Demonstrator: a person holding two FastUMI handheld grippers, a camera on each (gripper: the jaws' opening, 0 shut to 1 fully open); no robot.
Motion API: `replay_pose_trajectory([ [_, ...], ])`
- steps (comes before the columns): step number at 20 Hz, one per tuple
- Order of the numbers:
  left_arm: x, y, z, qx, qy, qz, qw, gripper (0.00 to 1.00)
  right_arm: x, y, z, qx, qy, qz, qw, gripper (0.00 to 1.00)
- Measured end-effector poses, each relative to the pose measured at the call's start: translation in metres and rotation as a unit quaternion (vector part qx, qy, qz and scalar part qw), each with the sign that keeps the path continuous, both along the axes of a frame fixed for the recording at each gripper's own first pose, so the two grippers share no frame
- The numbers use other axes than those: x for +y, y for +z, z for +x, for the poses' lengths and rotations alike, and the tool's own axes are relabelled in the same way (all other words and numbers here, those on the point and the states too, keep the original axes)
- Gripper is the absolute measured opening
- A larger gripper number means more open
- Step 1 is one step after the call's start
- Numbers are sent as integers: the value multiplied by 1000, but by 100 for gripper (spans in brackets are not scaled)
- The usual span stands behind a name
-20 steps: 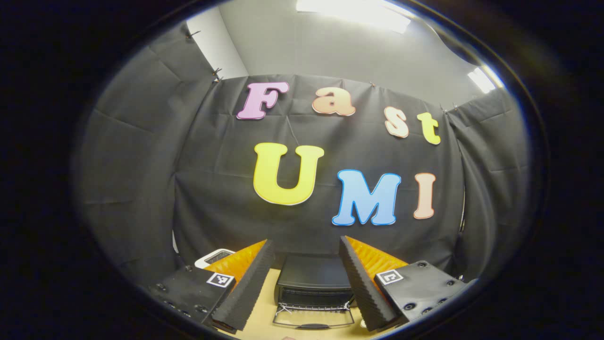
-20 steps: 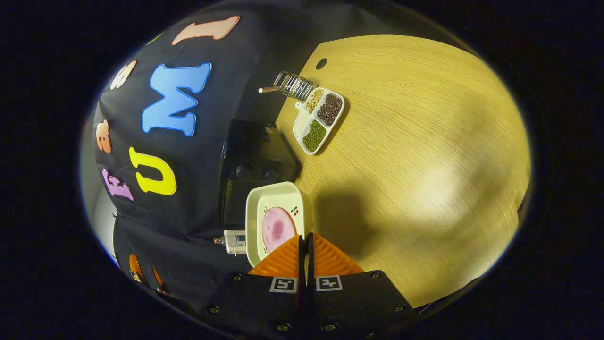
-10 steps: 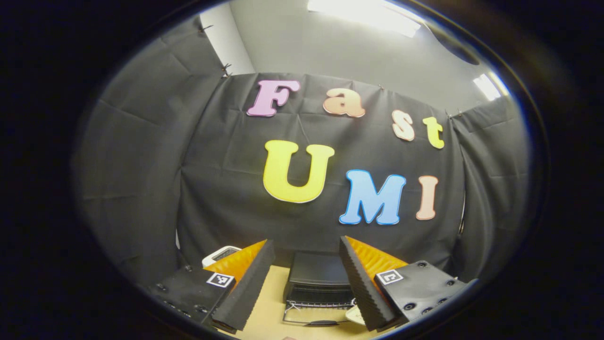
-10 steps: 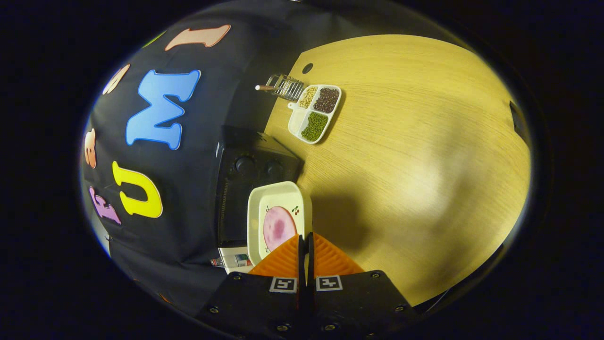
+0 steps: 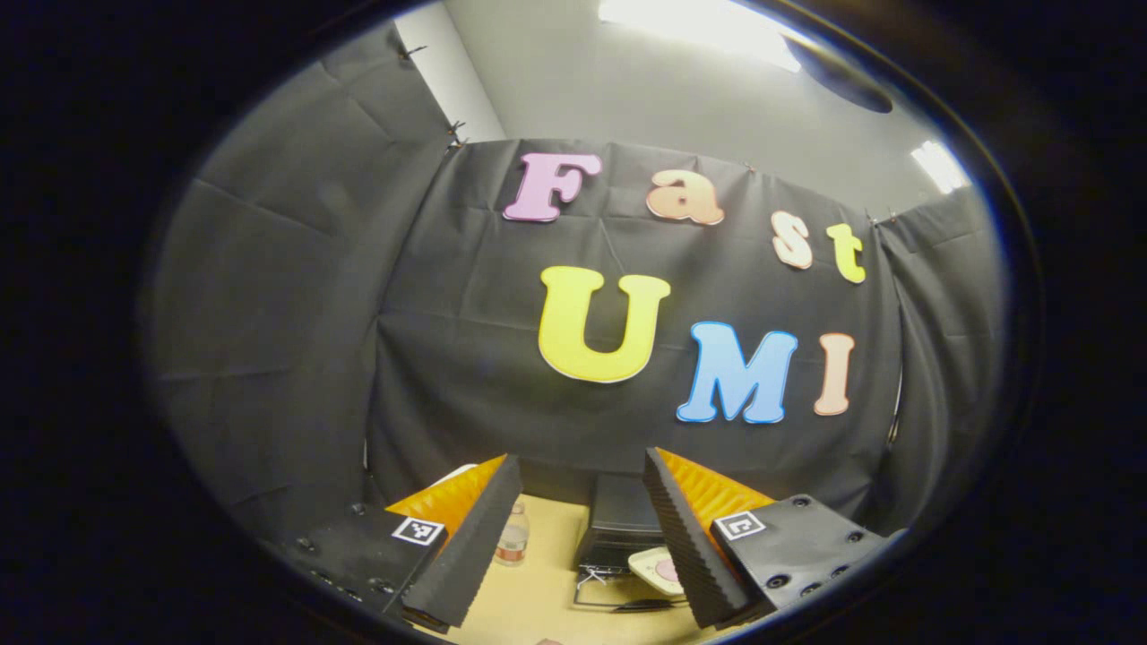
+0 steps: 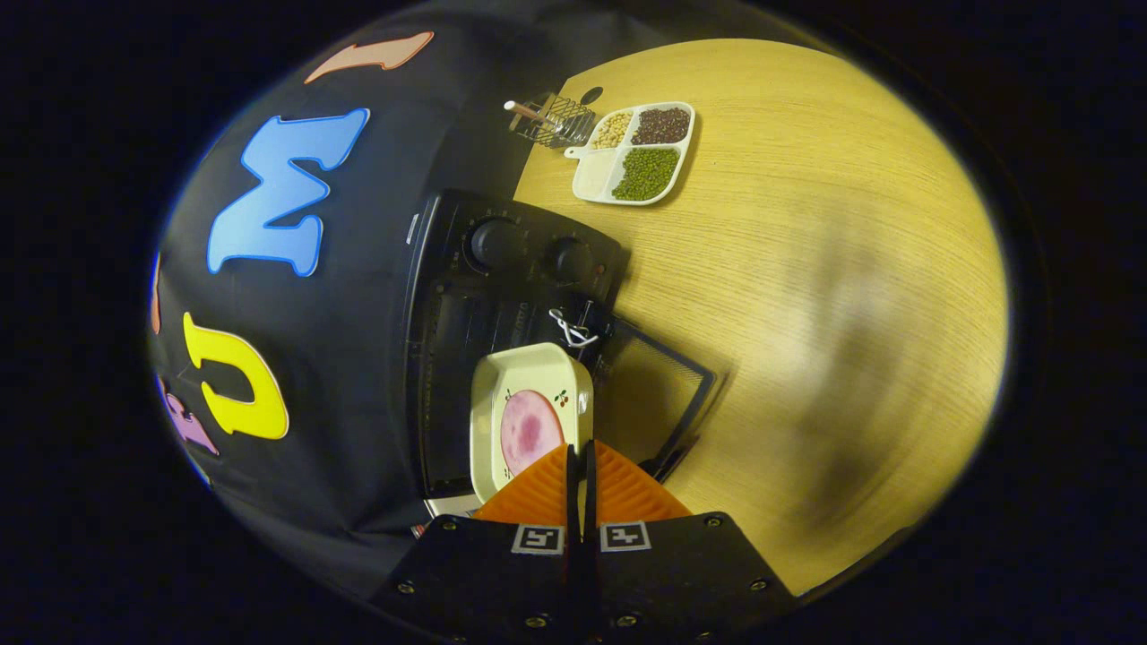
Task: Open the electric oven with the left hand, put the food in, and close the electric oven.
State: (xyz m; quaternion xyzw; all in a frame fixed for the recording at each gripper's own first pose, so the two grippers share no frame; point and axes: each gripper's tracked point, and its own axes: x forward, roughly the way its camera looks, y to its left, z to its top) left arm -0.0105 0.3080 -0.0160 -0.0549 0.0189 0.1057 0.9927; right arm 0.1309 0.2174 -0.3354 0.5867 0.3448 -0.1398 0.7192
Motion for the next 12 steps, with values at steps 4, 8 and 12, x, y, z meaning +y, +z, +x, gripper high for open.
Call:
replay_pose_trajectory([
  [4, 25, -4, -8, 7, 24, -3, 1000, 94, 11, -7, 35, 6, -66, 13, 998, 1],
  [8, 46, -8, -14, 15, 44, -1, 999, 94, 20, -11, 65, -2, -109, 19, 994, 0],
  [12, 60, -14, -19, 26, 60, 0, 998, 94, 28, -19, 93, -17, -146, 26, 989, 1],
])
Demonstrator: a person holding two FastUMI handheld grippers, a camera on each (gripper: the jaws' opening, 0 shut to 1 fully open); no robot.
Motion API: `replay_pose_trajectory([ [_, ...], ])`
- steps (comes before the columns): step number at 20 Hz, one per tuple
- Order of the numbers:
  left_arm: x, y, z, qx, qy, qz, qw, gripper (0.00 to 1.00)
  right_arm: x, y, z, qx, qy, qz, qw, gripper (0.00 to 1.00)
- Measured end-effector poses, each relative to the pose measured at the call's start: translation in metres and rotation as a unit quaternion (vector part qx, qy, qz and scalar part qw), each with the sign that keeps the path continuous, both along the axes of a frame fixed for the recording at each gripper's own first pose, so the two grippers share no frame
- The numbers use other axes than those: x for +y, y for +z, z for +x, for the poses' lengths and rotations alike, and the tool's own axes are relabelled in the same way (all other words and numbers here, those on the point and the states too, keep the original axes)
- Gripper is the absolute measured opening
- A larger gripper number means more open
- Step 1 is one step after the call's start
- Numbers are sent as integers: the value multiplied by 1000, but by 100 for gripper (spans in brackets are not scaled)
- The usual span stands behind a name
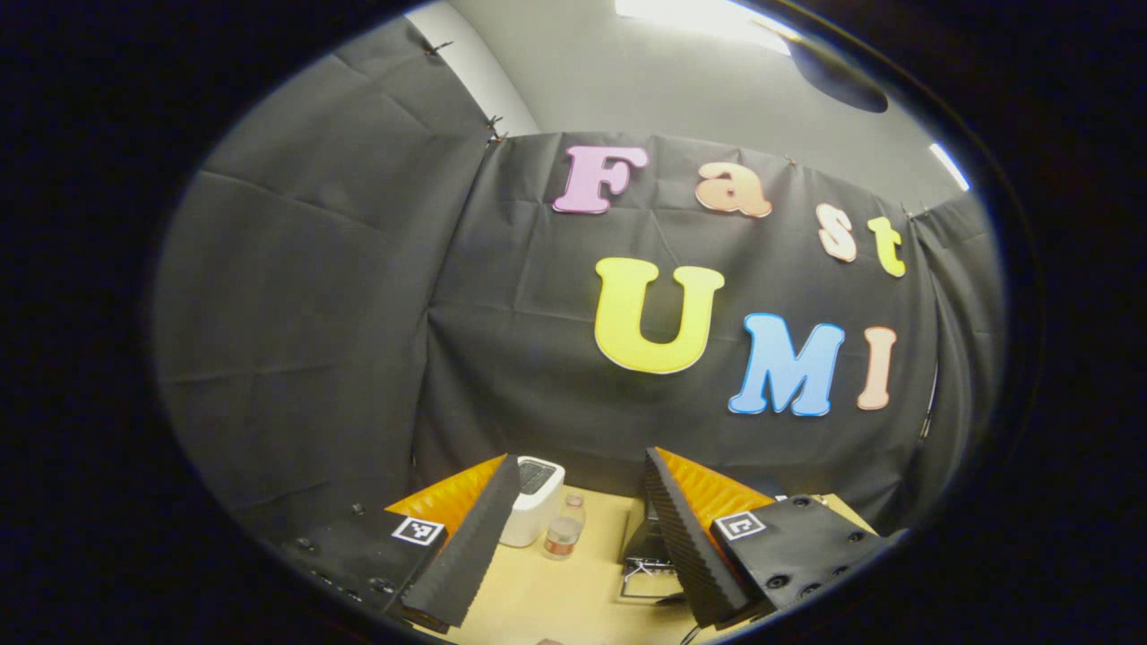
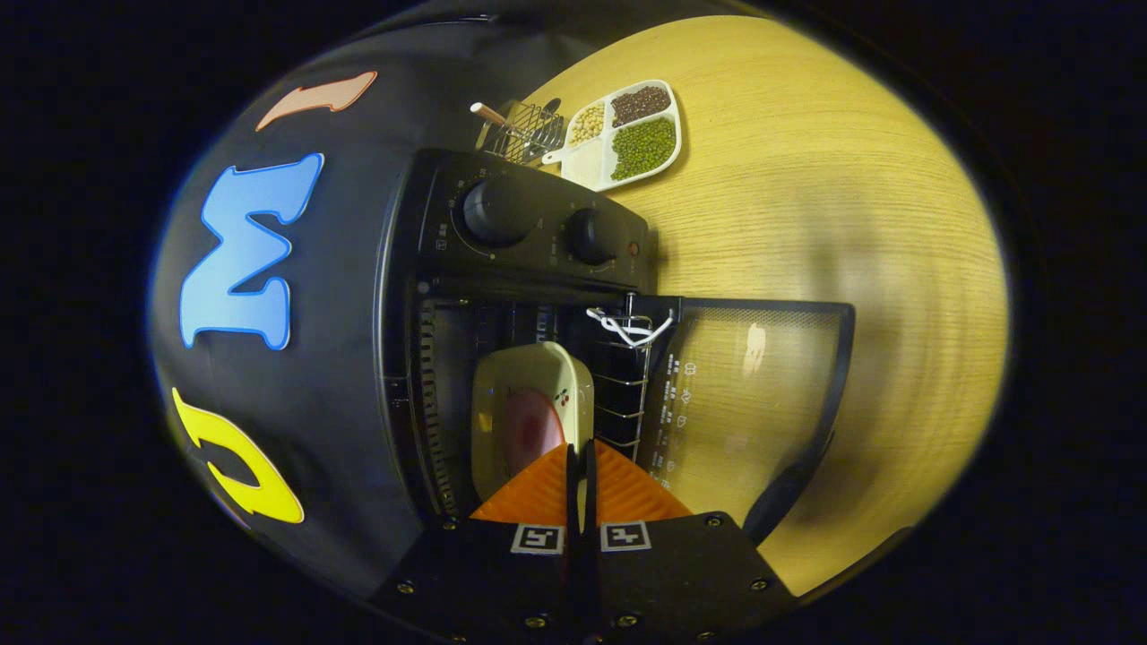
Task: Open the electric oven with the left hand, put the food in, and close the electric oven.
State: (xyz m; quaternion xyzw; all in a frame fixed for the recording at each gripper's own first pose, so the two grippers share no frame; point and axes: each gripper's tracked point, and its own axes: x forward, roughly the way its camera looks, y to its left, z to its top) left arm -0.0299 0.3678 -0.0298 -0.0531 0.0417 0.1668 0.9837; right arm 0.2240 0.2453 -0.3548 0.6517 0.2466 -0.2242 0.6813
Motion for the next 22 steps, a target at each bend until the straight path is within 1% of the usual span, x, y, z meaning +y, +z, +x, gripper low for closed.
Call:
replay_pose_trajectory([
  [1, 3, -1, 0, 4, 3, 0, 1000, 98, 2, -3, 7, -7, -9, 4, 1000, 1],
  [2, 6, -3, -1, 7, 7, 1, 1000, 94, 4, -5, 15, -15, -19, 12, 1000, 1],
  [3, 9, -5, -2, 12, 10, 1, 1000, 98, 5, -7, 20, -25, -30, 20, 999, 1],
  [4, 12, -7, -4, 16, 13, 2, 1000, 98, 8, -7, 28, -38, -39, 30, 998, 1],
  [5, 15, -9, -4, 20, 16, 3, 1000, 94, 10, -8, 34, -45, -40, 32, 998, 2],
  [6, 16, -9, -5, 24, 18, 3, 1000, 98, 10, -9, 36, -49, -40, 29, 998, 3],
  [7, 17, -11, -5, 27, 20, 3, 999, 98, 13, -11, 41, -55, -39, 30, 997, 2],
  [8, 17, -12, -3, 29, 21, 3, 999, 94, 17, -12, 45, -56, -35, 34, 997, 2],
  [9, 15, -14, -1, 30, 21, 2, 999, 94, 20, -14, 47, -56, -30, 35, 997, 3],
  [12, 10, -12, 7, 31, 13, 3, 999, 94, 22, -14, 47, -64, -32, 45, 996, 5],
  [14, 3, -7, 14, 26, 5, 7, 1000, 94, 24, -13, 45, -59, -11, 46, 997, 10],
  [15, -3, -5, 17, 23, 1, 7, 1000, 94, 24, -9, 41, -62, 7, 34, 997, 13],
  [16, -8, -4, 20, 21, -3, 7, 1000, 90, 24, -5, 40, -70, 28, 20, 997, 15],
  [17, -14, -4, 24, 19, -9, 4, 1000, 98, 24, -2, 36, -73, 47, 10, 996, 21],
  [18, -21, -3, 27, 17, -16, 1, 1000, 98, 27, -2, 28, -64, 69, 6, 996, 24],
  [19, -28, -2, 31, 14, -23, 0, 1000, 94, 27, -3, 19, -55, 87, -2, 995, 32],
  [20, -35, 0, 35, 11, -30, -1, 1000, 99, 22, -4, 10, -50, 106, -22, 993, 31],
  [21, -44, -1, 39, 9, -37, -1, 999, 94, 17, -2, 1, -49, 122, -46, 990, 32],
  [22, -52, 1, 42, 6, -45, -2, 999, 94, 13, 1, -8, -48, 148, -69, 985, 32],
])
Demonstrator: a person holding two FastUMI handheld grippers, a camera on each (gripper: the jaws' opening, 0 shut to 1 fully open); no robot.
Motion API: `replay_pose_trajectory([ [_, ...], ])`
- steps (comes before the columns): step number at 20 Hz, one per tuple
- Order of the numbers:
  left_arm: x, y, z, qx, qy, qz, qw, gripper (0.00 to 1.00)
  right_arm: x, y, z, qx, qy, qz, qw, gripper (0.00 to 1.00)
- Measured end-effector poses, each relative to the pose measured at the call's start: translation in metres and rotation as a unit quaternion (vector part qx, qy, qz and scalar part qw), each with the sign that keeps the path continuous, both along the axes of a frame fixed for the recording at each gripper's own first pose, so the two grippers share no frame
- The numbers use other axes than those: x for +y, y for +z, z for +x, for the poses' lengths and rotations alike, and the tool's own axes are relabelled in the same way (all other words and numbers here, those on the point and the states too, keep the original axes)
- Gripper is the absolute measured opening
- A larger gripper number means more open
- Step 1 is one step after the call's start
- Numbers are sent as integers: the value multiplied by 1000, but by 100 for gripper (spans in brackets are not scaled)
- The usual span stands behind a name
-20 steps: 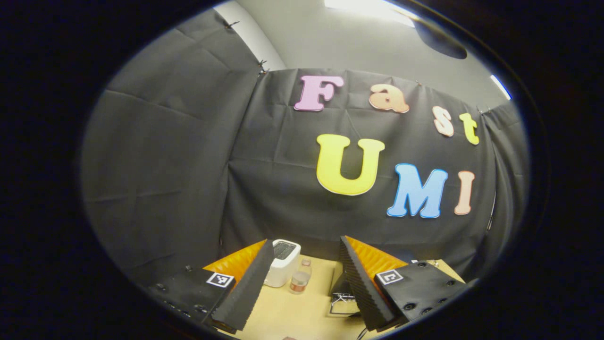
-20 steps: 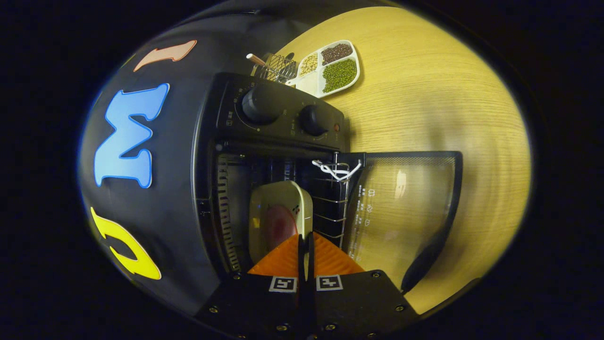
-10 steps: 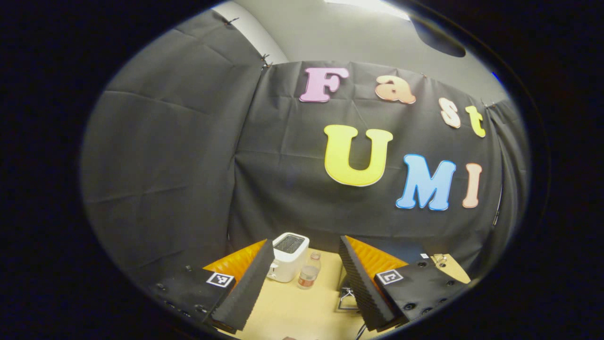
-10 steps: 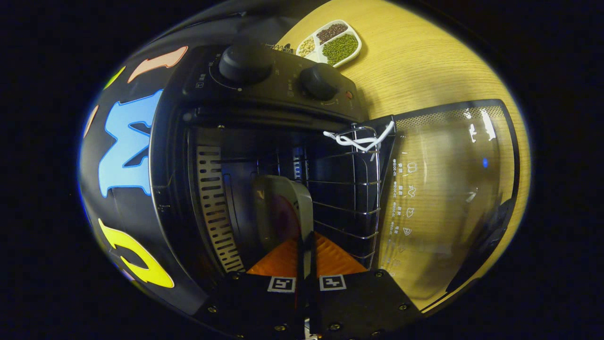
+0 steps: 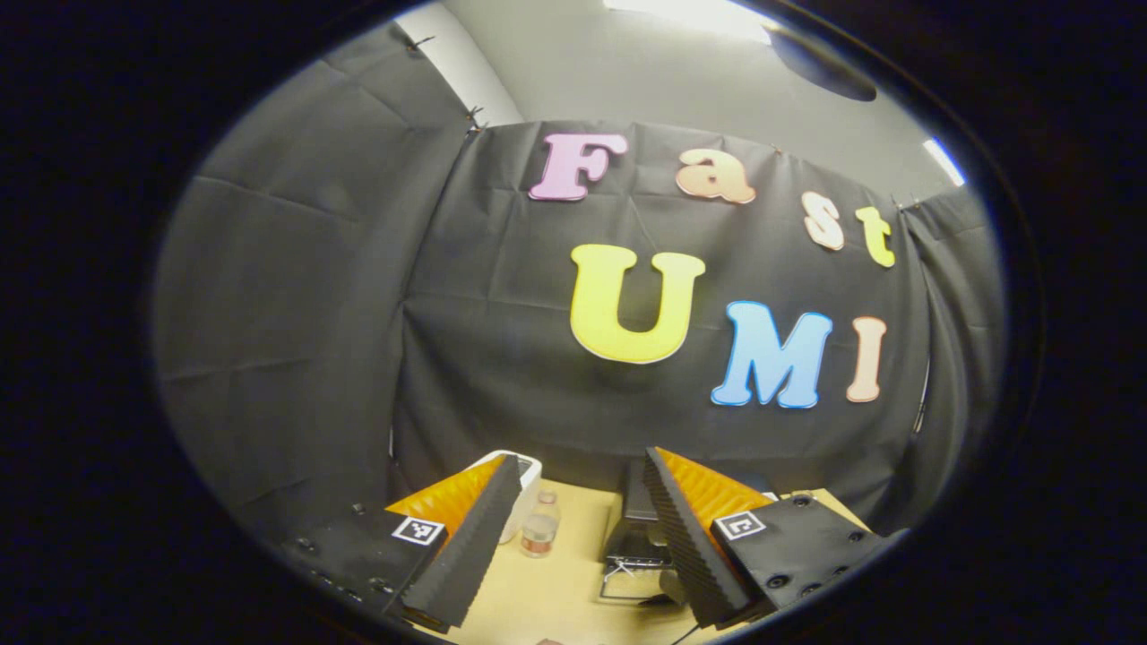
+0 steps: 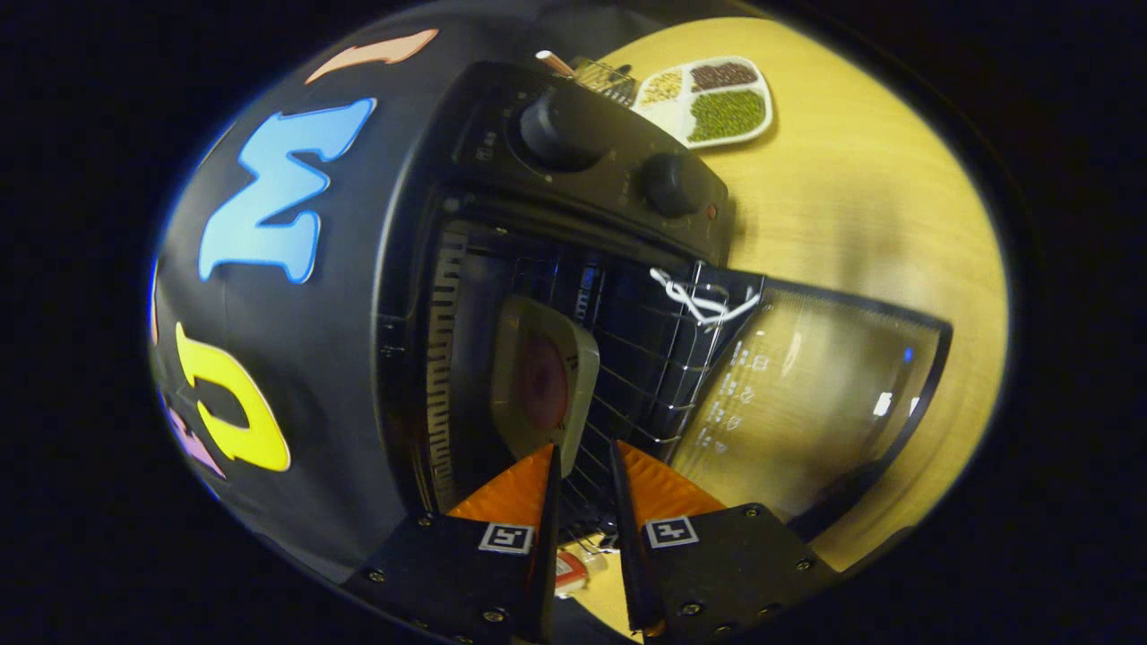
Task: Open the electric oven with the left hand, put the food in, and close the electric oven.
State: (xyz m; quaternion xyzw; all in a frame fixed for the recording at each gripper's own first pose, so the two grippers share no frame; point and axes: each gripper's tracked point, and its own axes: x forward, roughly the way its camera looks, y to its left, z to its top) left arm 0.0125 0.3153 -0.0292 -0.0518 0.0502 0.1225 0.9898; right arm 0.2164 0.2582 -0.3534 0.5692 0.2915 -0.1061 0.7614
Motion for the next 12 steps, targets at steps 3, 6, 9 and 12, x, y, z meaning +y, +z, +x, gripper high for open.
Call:
replay_pose_trajectory([
  [3, -24, 0, 9, -5, -20, 1, 1000, 94, -9, 17, -26, -21, 79, -75, 994, 31],
  [6, -48, -3, 18, -7, -40, -4, 999, 98, -33, 50, -45, -58, 135, -154, 977, 31],
  [9, -76, -8, 28, -5, -60, -8, 998, 99, -65, 86, -57, -95, 167, -237, 952, 31],
  [12, -103, -8, 38, -8, -83, -2, 996, 99, -91, 131, -73, -144, 197, -322, 915, 32],
])
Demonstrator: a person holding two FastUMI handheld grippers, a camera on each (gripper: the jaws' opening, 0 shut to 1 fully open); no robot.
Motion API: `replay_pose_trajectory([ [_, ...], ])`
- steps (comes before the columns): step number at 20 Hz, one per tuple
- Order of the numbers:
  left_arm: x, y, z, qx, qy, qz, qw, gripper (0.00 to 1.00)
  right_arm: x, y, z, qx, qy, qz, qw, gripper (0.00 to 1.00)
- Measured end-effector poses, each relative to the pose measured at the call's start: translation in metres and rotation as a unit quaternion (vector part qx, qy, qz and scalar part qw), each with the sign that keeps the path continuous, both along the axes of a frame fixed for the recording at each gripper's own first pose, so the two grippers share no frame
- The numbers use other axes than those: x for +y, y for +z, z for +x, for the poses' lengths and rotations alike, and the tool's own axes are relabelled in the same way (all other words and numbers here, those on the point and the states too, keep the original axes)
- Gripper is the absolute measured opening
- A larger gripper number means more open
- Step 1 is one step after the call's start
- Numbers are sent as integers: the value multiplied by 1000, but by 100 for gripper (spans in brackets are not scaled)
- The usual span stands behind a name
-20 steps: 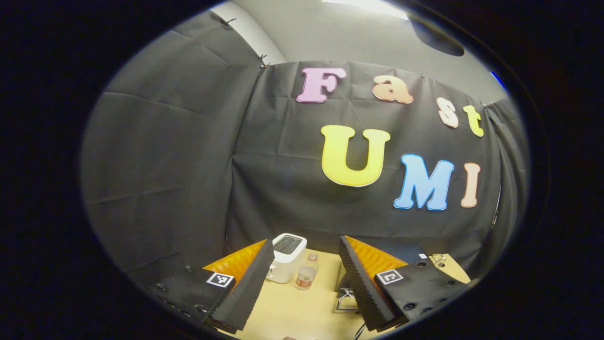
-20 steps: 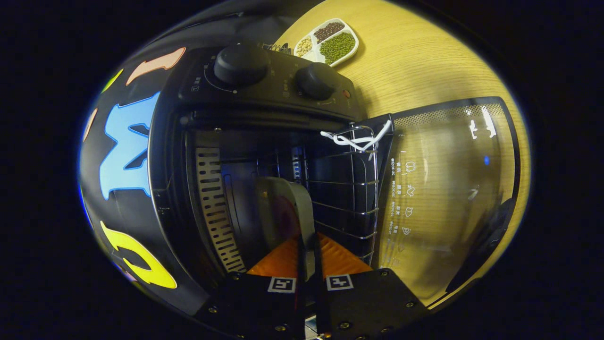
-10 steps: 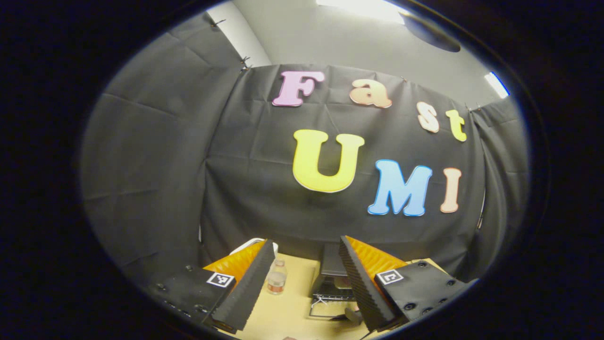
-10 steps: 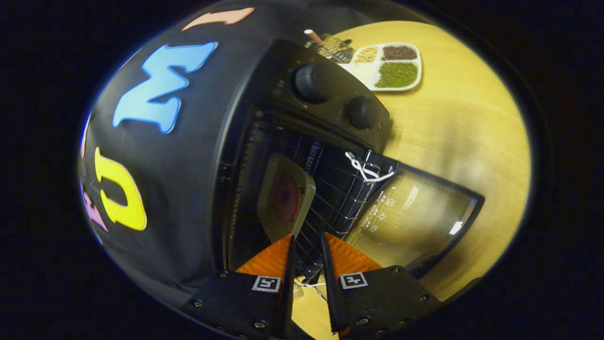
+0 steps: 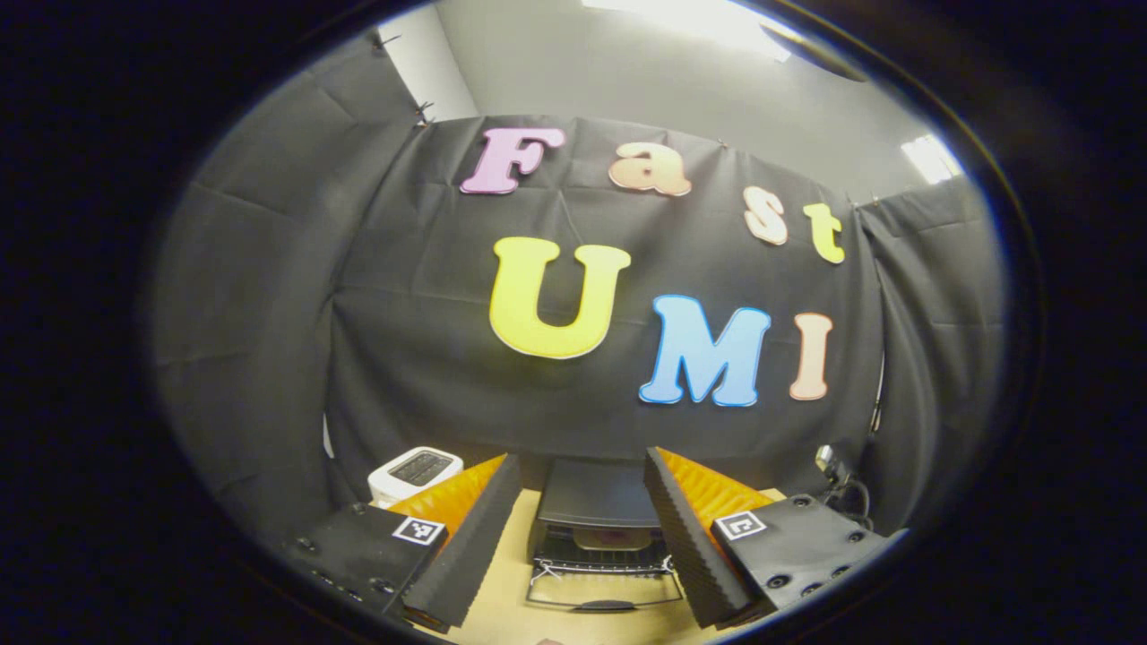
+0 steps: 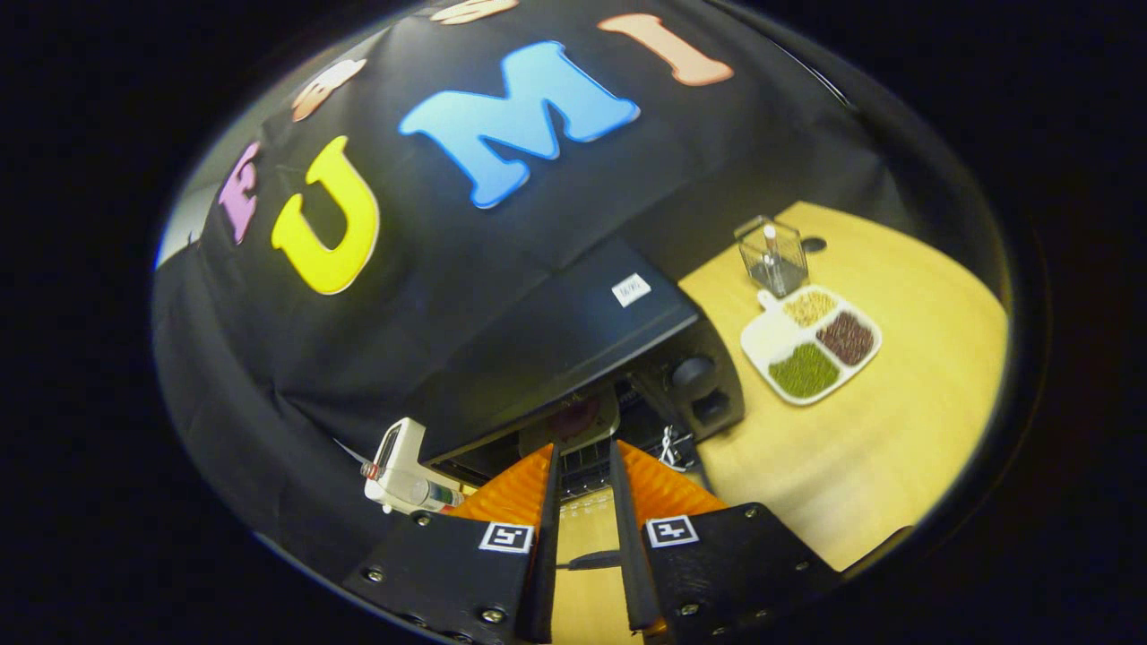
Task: Open the electric oven with the left hand, put the food in, and close the electric oven.
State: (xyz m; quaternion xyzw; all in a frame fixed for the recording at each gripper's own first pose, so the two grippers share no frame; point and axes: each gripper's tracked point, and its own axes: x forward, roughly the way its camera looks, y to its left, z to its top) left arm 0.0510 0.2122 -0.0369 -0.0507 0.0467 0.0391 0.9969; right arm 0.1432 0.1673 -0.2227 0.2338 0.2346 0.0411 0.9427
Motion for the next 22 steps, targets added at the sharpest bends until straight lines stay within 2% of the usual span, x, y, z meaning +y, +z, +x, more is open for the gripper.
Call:
replay_pose_trajectory([
  [1, -9, 2, 2, -2, -7, 3, 1000, 94, -10, 20, -7, -27, 10, -29, 999, 31],
  [4, -32, 8, 7, -9, -25, 18, 999, 94, -36, 92, -26, -115, 30, -100, 988, 31],
  [6, -46, 10, 9, -13, -37, 26, 999, 94, -54, 137, -48, -163, 36, -130, 977, 43],
  [7, -54, 10, 11, -14, -42, 27, 999, 94, -62, 157, -57, -182, 35, -138, 973, 54],
  [8, -59, 12, 12, -15, -46, 29, 998, 98, -74, 177, -67, -199, 31, -143, 969, 60],
  [9, -65, 14, 13, -18, -50, 30, 998, 98, -84, 198, -78, -213, 23, -146, 966, 67],
  [10, -70, 16, 13, -21, -53, 31, 998, 98, -91, 210, -81, -227, 14, -149, 962, 85],
  [11, -73, 19, 11, -26, -53, 32, 998, 98, -100, 224, -89, -239, 5, -153, 959, 82],
  [12, -74, 23, 11, -31, -52, 34, 998, 98, -109, 234, -94, -249, -5, -157, 956, 91],
  [13, -79, 24, 11, -33, -55, 34, 997, 94, -120, 243, -100, -255, -18, -167, 952, 90],
  [15, -85, 30, 11, -39, -58, 33, 997, 98, -137, 256, -108, -269, -36, -185, 944, 92],
  [19, -94, 22, 14, -29, -69, 40, 996, 98, -145, 276, -120, -296, -39, -207, 932, 92],
  [20, -96, 17, 15, -24, -72, 40, 996, 90, -146, 280, -119, -299, -42, -204, 931, 92],
  [21, -99, 13, 16, -17, -74, 39, 996, 90, -148, 282, -120, -300, -44, -200, 932, 92],
  [22, -100, 6, 17, -6, -76, 37, 996, 98, -149, 282, -118, -299, -46, -193, 933, 92],
])
